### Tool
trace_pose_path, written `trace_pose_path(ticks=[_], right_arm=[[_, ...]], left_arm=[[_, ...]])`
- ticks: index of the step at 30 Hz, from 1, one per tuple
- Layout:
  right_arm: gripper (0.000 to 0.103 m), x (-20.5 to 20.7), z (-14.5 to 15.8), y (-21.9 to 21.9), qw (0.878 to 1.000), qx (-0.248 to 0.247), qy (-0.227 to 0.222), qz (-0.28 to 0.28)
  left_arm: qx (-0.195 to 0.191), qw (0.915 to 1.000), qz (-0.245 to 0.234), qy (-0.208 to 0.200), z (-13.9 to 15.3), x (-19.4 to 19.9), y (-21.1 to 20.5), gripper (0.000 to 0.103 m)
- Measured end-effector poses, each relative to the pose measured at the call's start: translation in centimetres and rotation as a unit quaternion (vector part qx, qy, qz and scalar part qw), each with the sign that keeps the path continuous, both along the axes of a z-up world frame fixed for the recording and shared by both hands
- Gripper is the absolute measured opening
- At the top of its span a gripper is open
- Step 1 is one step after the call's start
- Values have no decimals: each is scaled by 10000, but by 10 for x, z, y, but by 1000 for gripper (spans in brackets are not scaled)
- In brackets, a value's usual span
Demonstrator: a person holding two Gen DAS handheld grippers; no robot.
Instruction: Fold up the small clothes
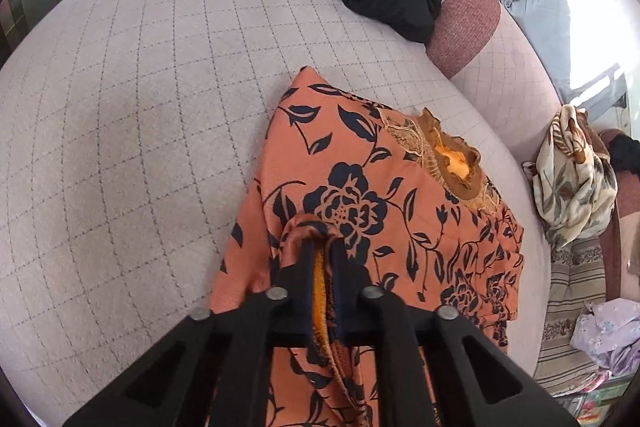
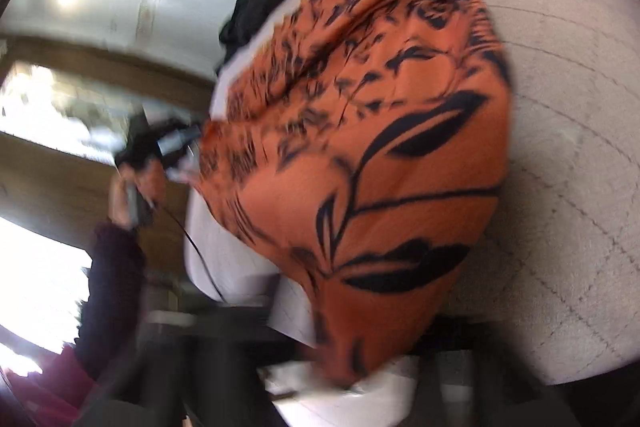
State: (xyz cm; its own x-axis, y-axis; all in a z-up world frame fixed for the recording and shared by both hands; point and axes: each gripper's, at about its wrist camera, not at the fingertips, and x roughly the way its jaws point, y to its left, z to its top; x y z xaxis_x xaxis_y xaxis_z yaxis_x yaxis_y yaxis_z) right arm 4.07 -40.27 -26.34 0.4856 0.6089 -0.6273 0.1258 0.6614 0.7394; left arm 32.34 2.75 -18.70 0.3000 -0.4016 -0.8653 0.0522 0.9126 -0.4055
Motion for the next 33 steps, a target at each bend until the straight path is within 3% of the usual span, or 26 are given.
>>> trace_pose_path(ticks=[3,7,8,9,10,11,14,18,19,20,21,25,33], right_arm=[[6,-2,10,6,9998,-211,-36,62],[6,-1,39,-8,9986,-170,-489,-137],[6,0,45,-12,9980,-178,-580,-167],[6,1,48,-16,9977,-216,-620,-185],[6,1,50,-18,9976,-246,-621,-194],[6,2,49,-20,9977,-248,-590,-208],[6,2,41,-20,9984,-223,-462,-244],[6,-1,33,-14,9988,-163,-380,-265],[6,-2,33,-14,9988,-162,-378,-272],[6,-3,33,-15,9987,-166,-385,-280],[6,-4,35,-16,9986,-163,-404,-287],[6,0,47,-18,9978,-274,-517,-304],[6,43,103,-71,9895,-238,-1187,-795]], left_arm=[[-9,9999,67,-124,7,0,8,5],[-327,9990,206,-223,19,-1,29,9],[-423,9986,288,-152,19,0,34,29],[-486,9981,372,-71,18,0,37,42],[-501,9978,424,-44,17,0,37,70],[-483,9978,446,-70,17,0,36,79],[-422,9985,288,-189,17,-1,22,79],[242,9996,61,-120,6,2,-5,78],[319,9994,2,-121,3,3,-9,60],[397,9991,-84,-80,-1,5,-14,24],[467,9988,-150,-7,-4,5,-16,12],[557,9980,-207,-198,1,4,-15,9],[-212,9980,2,-589,56,32,7,8]])
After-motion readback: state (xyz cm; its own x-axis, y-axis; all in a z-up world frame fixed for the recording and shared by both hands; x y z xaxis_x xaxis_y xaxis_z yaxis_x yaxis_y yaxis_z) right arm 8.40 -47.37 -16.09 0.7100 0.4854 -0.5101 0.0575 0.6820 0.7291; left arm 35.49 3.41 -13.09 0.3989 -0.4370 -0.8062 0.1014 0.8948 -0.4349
